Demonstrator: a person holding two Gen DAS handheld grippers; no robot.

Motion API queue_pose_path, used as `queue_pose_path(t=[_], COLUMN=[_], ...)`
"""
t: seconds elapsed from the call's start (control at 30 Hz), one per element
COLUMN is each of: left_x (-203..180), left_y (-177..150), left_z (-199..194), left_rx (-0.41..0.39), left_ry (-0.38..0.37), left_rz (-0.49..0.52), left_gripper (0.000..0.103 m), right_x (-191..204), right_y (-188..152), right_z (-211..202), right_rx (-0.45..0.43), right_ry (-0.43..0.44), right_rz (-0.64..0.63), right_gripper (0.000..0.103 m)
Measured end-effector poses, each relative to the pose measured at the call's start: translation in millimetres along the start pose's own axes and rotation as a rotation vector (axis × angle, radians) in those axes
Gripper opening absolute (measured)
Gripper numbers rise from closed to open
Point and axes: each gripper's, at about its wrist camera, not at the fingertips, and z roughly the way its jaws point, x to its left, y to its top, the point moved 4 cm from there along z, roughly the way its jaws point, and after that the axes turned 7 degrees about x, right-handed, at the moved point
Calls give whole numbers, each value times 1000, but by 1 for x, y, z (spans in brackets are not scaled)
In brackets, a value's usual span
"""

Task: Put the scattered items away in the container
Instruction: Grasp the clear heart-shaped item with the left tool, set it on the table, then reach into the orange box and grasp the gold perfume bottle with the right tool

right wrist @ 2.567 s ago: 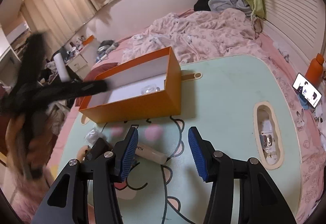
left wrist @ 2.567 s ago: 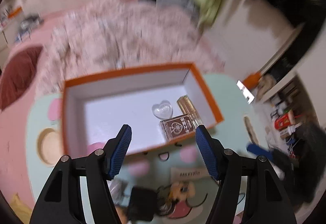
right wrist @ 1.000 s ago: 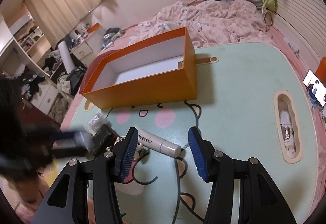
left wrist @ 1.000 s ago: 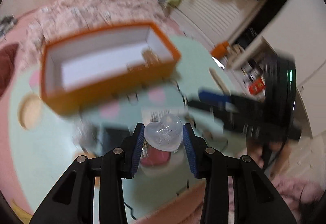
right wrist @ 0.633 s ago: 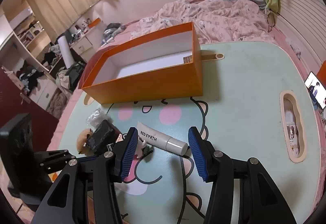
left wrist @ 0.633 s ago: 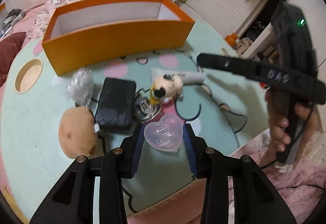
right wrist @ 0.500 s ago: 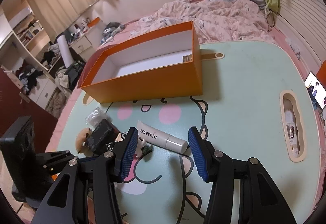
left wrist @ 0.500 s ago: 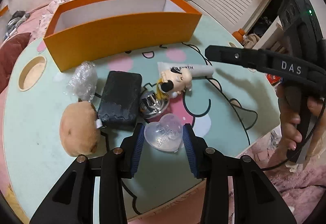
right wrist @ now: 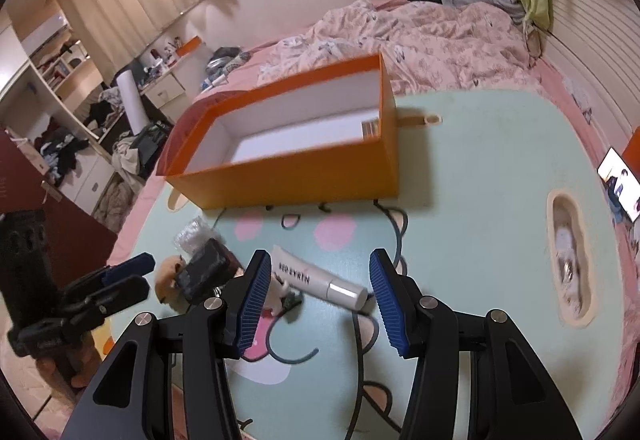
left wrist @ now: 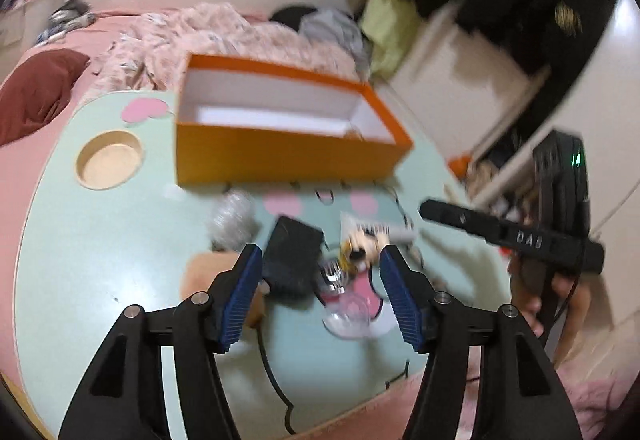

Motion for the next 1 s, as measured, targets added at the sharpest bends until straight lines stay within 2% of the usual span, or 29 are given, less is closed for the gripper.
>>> queue_pose_path(t=[0.07,0.13,0.2,0.27,0.33,0.4,0.47,0.53,0.7,0.77,0.9,0.97,1.0], left_x=[8,18,28,34,44,55,65,69,76,77,75,73,73], left_y=[2,4,4,3,3,0,-3,-4,-7,-8,-8,-8,-8], left_z=[-9,-13,-17,-18,-14,-6,-5,-7,-13,-12,-11,-12,-11], left_rx=[-49,-100,-139,-195,-249,-263,-238,-243,-274,-261,-268,-275,-272], left_ry=[-34,15,85,140,182,181,155,101,67,67,57,58,56], left_rz=[-17,-44,-53,-39,-31,-46,-76,-81,-112,-122,-116,-107,-102], left_gripper=[62,62,62,62,62,62,62,62,62,62,62,62,62], right_x=[6,14,25,33,41,40,35,27,7,0,0,1,2], right_y=[16,40,69,93,113,125,133,135,134,133,129,128,128], right_z=[-8,-12,-6,11,42,71,98,117,140,144,150,152,153], right_rx=[-20,-34,3,92,225,329,429,508,624,657,679,693,708], right_ry=[-25,-95,-189,-260,-375,-484,-545,-579,-646,-702,-756,-763,-748], right_rz=[-43,-105,-188,-265,-363,-422,-419,-414,-378,-370,-386,-386,-370], right_gripper=[48,41,34,31,31,30,28,17,16,20,22,25,31])
